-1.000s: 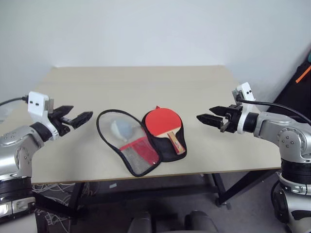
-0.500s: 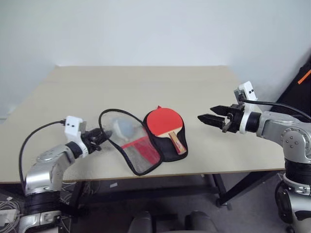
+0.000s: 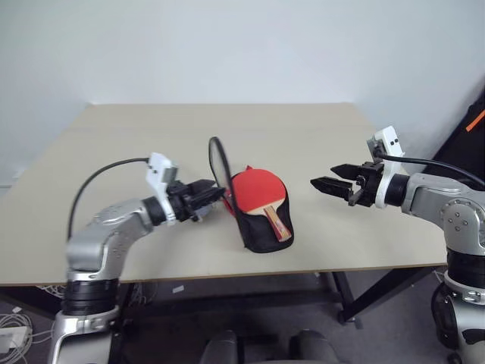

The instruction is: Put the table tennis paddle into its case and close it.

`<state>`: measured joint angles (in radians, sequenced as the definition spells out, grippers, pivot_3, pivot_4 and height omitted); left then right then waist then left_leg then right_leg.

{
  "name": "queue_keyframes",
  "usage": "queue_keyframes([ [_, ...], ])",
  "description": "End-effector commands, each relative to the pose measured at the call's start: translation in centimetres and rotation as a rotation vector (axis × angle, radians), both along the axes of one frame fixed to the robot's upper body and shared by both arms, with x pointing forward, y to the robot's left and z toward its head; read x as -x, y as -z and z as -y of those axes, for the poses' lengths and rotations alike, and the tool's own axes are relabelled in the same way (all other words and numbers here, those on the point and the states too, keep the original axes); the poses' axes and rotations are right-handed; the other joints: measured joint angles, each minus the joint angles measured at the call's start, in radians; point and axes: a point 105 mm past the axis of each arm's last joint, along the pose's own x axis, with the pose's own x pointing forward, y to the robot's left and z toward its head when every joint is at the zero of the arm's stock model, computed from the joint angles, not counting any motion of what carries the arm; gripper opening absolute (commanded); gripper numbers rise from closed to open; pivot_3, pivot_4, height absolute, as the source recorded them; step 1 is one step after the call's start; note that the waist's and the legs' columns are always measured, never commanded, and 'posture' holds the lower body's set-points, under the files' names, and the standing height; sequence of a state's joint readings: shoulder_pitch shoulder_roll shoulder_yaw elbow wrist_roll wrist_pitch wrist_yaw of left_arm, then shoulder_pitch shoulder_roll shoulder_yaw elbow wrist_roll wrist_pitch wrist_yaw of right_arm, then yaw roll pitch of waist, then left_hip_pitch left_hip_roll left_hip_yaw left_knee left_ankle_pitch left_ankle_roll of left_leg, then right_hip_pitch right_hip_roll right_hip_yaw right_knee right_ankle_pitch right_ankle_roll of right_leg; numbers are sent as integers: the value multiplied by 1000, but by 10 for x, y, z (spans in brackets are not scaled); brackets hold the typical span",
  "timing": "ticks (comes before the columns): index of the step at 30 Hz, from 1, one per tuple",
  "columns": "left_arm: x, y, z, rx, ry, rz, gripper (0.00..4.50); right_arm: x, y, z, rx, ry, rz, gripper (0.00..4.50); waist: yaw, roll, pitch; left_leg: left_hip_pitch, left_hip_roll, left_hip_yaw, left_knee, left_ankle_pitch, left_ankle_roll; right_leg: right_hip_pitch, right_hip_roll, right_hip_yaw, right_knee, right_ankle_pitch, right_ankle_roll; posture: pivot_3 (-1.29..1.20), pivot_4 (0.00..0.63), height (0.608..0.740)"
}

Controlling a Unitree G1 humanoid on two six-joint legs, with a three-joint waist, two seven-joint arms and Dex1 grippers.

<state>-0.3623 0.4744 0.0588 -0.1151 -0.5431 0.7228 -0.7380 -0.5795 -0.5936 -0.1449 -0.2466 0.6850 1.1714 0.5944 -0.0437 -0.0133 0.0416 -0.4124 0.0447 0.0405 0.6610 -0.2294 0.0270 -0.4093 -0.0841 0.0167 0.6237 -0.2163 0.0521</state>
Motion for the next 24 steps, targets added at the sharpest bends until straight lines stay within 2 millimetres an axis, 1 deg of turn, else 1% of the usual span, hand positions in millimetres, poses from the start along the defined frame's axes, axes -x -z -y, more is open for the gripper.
queue_keyframes([
  [1,-6,1,19,-26,-7,39,2078,-3,-21,2,-28,19,83,4500,0,0,0,0,0,0,0,0,0,0,0,0,0,0,0,0,0,740],
  [4,-8,8,33,-26,-17,34,2078,-3,-20,3,-31,33,82,4500,0,0,0,0,0,0,0,0,0,0,0,0,0,0,0,0,0,740],
  [7,-7,14,38,-24,-27,16,2078,-2,-19,2,-36,36,80,4500,0,0,0,0,0,0,0,0,0,0,0,1,0,0,0,0,0,740],
  [9,-2,16,39,-13,-20,-3,2078,-2,-18,2,-41,39,78,4500,0,0,0,0,0,0,0,0,0,0,0,1,0,0,0,0,0,740],
  [12,7,19,37,5,5,-37,2078,-3,-17,2,-45,42,75,4500,-1,0,0,0,0,0,0,0,0,0,0,1,0,0,0,0,0,740],
  [16,29,28,29,1,73,-114,2078,-4,-14,3,-48,45,69,4500,-1,0,0,0,0,0,0,0,0,-1,0,1,0,-1,0,0,0,740],
  [18,33,31,26,6,80,-140,2078,-4,-14,3,-49,46,68,4500,0,0,0,0,0,0,0,0,0,-1,0,1,0,-2,-2,0,0,740],
  [21,41,37,19,14,81,-188,2624,-5,-12,2,-53,47,64,4500,0,0,0,0,0,0,0,0,0,0,0,1,0,-2,-2,0,0,740],
  [23,46,44,15,17,81,-234,3257,-6,-8,2,-62,62,57,4500,0,0,0,0,0,0,0,0,0,0,0,1,0,-2,-2,0,0,740],
  [24,48,47,14,24,80,-256,3659,-7,-7,2,-67,65,54,4500,0,0,0,0,0,0,0,0,0,-1,0,1,0,-2,-2,0,0,740],
])
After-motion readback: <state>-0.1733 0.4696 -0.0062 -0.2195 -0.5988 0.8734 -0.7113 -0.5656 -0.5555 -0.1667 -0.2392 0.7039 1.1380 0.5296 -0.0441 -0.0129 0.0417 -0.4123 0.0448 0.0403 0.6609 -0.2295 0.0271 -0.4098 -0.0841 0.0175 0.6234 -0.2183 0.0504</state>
